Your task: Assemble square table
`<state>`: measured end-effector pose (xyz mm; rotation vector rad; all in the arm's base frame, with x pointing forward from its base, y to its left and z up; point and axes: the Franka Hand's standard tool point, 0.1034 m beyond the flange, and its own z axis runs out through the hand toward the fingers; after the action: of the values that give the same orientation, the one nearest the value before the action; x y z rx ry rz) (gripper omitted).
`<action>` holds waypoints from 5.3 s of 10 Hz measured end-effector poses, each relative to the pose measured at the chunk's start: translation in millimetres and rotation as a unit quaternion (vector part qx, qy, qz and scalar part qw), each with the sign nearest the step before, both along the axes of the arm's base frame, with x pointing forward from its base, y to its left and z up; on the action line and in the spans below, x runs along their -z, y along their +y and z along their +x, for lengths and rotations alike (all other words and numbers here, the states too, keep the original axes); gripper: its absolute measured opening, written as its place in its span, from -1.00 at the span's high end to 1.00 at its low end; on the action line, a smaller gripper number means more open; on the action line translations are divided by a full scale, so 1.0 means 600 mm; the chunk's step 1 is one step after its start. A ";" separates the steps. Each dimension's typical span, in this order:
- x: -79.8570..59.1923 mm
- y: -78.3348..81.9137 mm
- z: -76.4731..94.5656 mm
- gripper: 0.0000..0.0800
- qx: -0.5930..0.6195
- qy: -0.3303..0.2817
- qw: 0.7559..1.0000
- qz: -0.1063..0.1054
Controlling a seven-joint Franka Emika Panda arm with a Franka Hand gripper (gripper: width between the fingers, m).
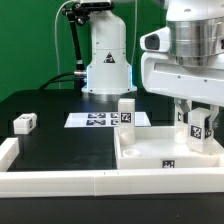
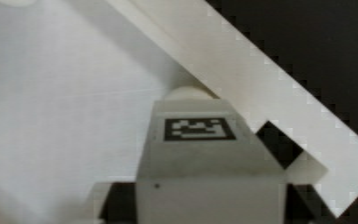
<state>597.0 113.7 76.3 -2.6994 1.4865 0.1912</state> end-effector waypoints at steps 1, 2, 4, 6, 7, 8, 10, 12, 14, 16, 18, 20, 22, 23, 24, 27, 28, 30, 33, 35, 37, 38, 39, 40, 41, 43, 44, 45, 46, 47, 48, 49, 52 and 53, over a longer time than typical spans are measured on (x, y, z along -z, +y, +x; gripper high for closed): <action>0.000 -0.002 0.000 0.27 0.051 0.005 0.999 0.001; 0.000 -0.003 0.001 0.27 0.080 0.008 0.997 0.003; 0.001 -0.003 0.001 0.27 0.106 0.012 0.994 0.000; 0.001 -0.003 0.000 -0.47 0.087 0.010 0.996 0.002; 0.001 0.000 -0.001 -0.47 0.071 0.011 0.997 0.002; 0.002 0.005 -0.003 -0.59 0.011 0.004 1.000 0.007; 0.003 0.011 -0.005 -0.62 -0.105 -0.008 0.994 0.018; 0.004 0.020 -0.005 -0.62 -0.190 -0.020 0.981 0.021; 0.005 0.020 -0.007 -0.62 -0.259 -0.025 0.965 0.016; 0.004 0.015 -0.006 -0.62 -0.337 -0.029 0.941 0.010; 0.002 0.010 -0.002 -0.62 -0.420 -0.038 0.907 0.010; 0.001 0.008 -0.001 -0.62 -0.469 -0.042 0.882 0.014; 0.002 0.010 -0.001 -0.62 -0.522 -0.047 0.852 0.020; 0.002 0.010 -0.001 -0.55 -0.530 -0.047 0.847 0.021; 0.003 0.009 -0.002 -0.55 -0.527 -0.047 0.849 0.020; 0.003 0.009 -0.002 0.27 -0.520 -0.046 0.853 0.020; 0.003 0.009 -0.002 0.27 -0.513 -0.045 0.857 0.019; 0.003 0.009 -0.002 0.27 -0.497 -0.044 0.867 0.018; 0.004 0.009 -0.002 0.27 -0.393 -0.035 0.919 0.008; 0.005 0.007 -0.002 0.27 -0.288 -0.029 0.957 0.000; 0.006 0.006 -0.002 0.27 -0.168 -0.021 0.986 -0.008; 0.006 0.006 -0.002 0.27 -0.112 -0.016 0.993 -0.013; 0.006 0.006 -0.002 0.27 -0.058 -0.011 0.998 -0.016; 0.006 0.005 -0.002 0.27 -0.001 -0.007 1.000 -0.020; 0.006 0.004 -0.001 0.27 0.039 -0.005 0.999 -0.023; 0.006 0.004 -0.001 0.27 0.127 0.002 0.991 -0.030; 0.006 0.003 -0.001 0.27 0.165 0.006 0.986 -0.029; 0.006 0.003 0.000 0.27 0.195 0.009 0.980 -0.028; 0.006 0.003 0.000 0.27 0.228 0.013 0.973 -0.028; 0.006 0.002 0.000 0.27 0.245 0.014 0.969 -0.029; 0.006 0.002 0.000 0.26 0.244 0.014 0.969 -0.029; 0.007 0.003 -0.001 0.26 0.237 0.014 0.971 -0.029; -0.001 0.007 0.001 -0.55 0.163 0.005 0.986 -0.022; -0.001 0.009 0.001 -0.60 0.106 -0.001 0.994 -0.018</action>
Offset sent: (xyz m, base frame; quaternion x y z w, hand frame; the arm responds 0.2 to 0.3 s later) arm 0.0000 0.0000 0.0000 0.0000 0.0000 0.0650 0.9979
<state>597.4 119.3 77.0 -2.5424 1.7757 0.1534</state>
